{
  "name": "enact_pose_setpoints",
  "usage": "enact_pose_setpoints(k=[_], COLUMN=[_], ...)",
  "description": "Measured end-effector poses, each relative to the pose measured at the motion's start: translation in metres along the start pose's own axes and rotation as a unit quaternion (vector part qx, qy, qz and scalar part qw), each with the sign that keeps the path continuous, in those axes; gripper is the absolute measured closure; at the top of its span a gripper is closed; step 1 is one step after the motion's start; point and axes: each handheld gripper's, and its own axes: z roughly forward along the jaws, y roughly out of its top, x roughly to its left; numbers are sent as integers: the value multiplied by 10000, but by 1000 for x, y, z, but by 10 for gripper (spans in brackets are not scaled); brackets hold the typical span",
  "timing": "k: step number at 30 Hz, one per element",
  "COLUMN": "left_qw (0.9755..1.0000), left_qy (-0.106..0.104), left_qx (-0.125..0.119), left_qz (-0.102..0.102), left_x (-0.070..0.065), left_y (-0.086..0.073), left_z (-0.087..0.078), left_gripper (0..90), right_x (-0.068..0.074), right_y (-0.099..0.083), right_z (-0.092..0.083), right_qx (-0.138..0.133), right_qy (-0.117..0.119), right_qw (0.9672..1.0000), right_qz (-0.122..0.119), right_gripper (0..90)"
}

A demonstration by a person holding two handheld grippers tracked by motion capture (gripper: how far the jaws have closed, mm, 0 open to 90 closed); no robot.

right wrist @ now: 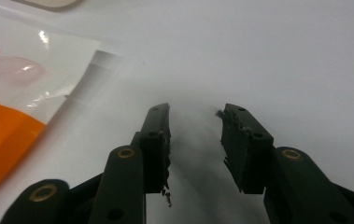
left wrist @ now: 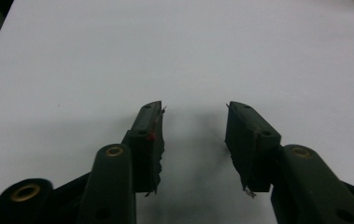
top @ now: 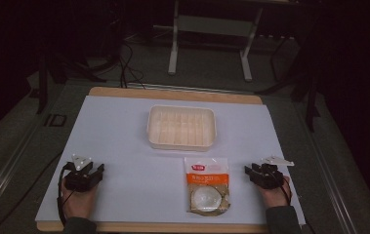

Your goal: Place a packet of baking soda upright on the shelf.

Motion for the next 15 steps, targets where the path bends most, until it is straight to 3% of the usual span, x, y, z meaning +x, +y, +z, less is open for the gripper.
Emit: enact_pose_setpoints(k=[7,15], left_qw=[9992,9991], left_qy=[-350,-331], left_qx=[-182,-139], left_qz=[95,222], left_x=[2,0], left_y=[-1,-1], left_z=[0,1], left_gripper=[596,588], right_x=[2,5], right_y=[2,6], right_z=[-3,-6], right_qx=[62,133], right_qy=[61,186], right_qw=[9999,9992], right_qz=[-146,-342], right_gripper=[603,563])
